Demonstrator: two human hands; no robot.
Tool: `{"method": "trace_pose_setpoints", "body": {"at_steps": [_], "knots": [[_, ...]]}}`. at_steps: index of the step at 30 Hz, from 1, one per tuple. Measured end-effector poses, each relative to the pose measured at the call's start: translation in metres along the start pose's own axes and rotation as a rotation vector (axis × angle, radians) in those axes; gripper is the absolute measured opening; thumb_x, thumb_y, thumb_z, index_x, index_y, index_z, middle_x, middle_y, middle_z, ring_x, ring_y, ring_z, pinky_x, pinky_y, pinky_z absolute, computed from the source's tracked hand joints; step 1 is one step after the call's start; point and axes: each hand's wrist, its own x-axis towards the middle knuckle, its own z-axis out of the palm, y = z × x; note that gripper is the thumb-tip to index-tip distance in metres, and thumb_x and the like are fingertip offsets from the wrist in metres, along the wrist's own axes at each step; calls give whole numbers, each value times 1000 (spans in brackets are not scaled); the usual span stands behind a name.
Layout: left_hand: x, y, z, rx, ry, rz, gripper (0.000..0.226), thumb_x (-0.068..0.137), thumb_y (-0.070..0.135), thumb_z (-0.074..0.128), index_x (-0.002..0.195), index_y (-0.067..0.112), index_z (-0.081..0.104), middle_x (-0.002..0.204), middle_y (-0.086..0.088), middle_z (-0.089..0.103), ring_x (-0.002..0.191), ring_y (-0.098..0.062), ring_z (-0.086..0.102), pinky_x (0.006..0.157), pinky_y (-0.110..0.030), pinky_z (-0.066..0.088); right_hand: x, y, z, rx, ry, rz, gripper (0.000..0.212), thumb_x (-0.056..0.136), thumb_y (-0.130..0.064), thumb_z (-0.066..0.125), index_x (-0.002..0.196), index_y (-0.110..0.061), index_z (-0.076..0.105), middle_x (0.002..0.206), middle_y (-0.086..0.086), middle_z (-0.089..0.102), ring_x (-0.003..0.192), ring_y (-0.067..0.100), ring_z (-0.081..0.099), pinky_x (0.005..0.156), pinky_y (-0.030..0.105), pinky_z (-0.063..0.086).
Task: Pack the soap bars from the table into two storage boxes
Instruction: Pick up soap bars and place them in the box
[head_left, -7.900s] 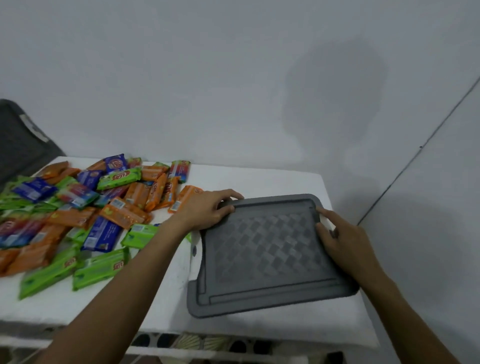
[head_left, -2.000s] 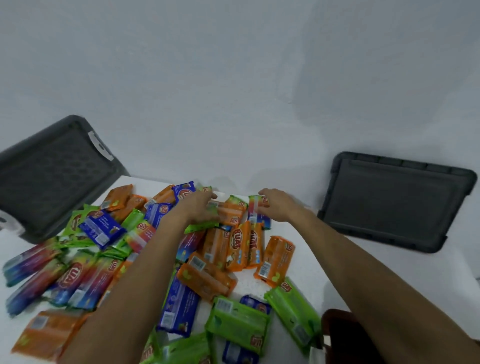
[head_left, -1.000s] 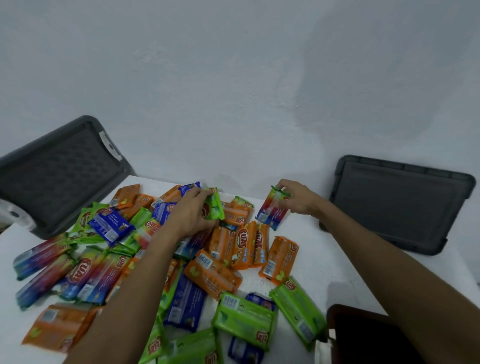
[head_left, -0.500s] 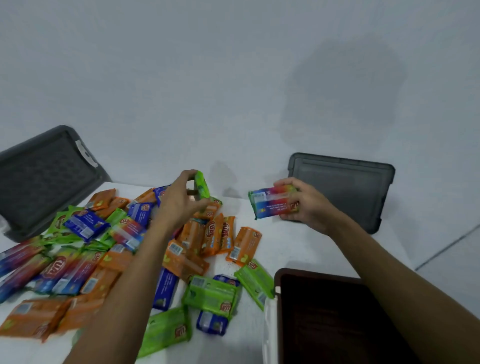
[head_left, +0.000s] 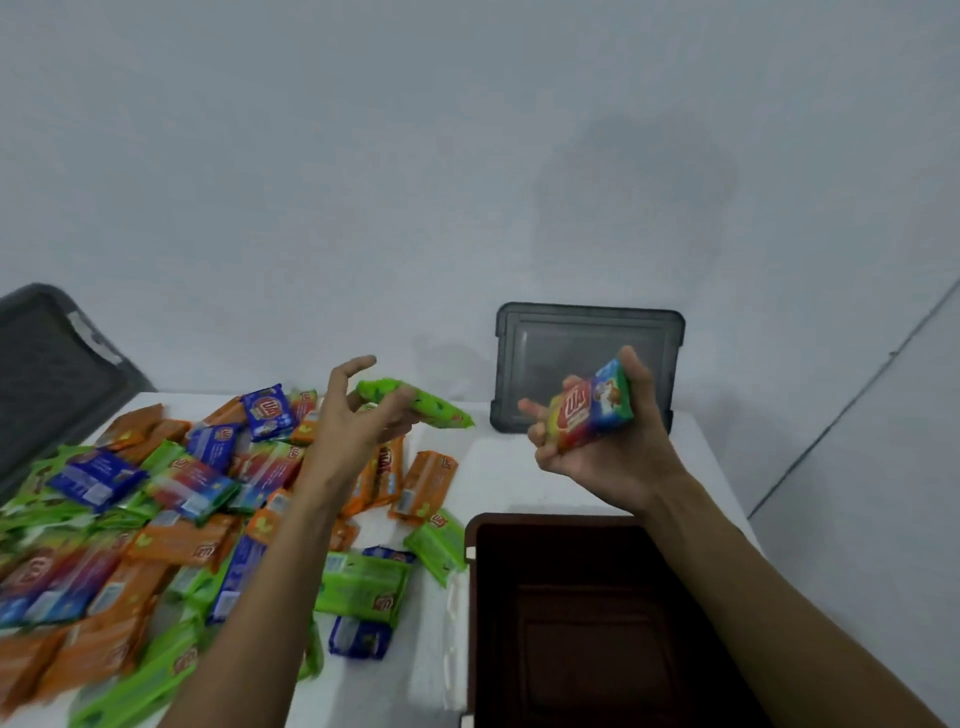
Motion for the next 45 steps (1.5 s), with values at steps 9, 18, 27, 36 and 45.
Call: {"method": "trace_pose_setpoints", "body": {"at_steps": [9,18,27,36,45], "knots": [[-22,-4,23,-169,109,-188,36,86,45,62,92,10,68,81,-12,73,59,-15,69,48,-20,53,-34,4,-9,-93,179,-86,51,97,-47,45,126,-6,53,119,27,64,104,47,65,75,53,59],[-47,-1,32,-191,175,-357,33,83,47,65,83,14,61,53,5,62,41,-3,51,36,-14,38,-57,10,-26,-885,392,-340,16,94,-30,55,108,-22,56,107,-5,60,91,22,70,60,38,62],[-76,1,39,-265,135,-414,16,91,36,61,80,28,54,71,7,72,59,-9,65,38,-14,34,-86,19,-59,-813,125,-74,31,82,-14,68,112,-17,63,121,12,59,108,27,66,78,40,59],[-87,-22,31,-184,172,-425,28,89,50,59,88,21,61,63,9,63,44,-2,46,38,-13,31,-82,68,-86,-1055,132,-7,18,92,-17,64,109,-21,67,115,6,63,107,21,65,74,29,58],[-100,-32,33,-275,122,-437,23,91,42,59,86,20,63,68,6,63,43,-2,46,37,-12,36,-53,97,-106,-1308,264,118,15,92,-10,63,103,-20,65,123,12,58,107,22,61,73,26,60]]}}
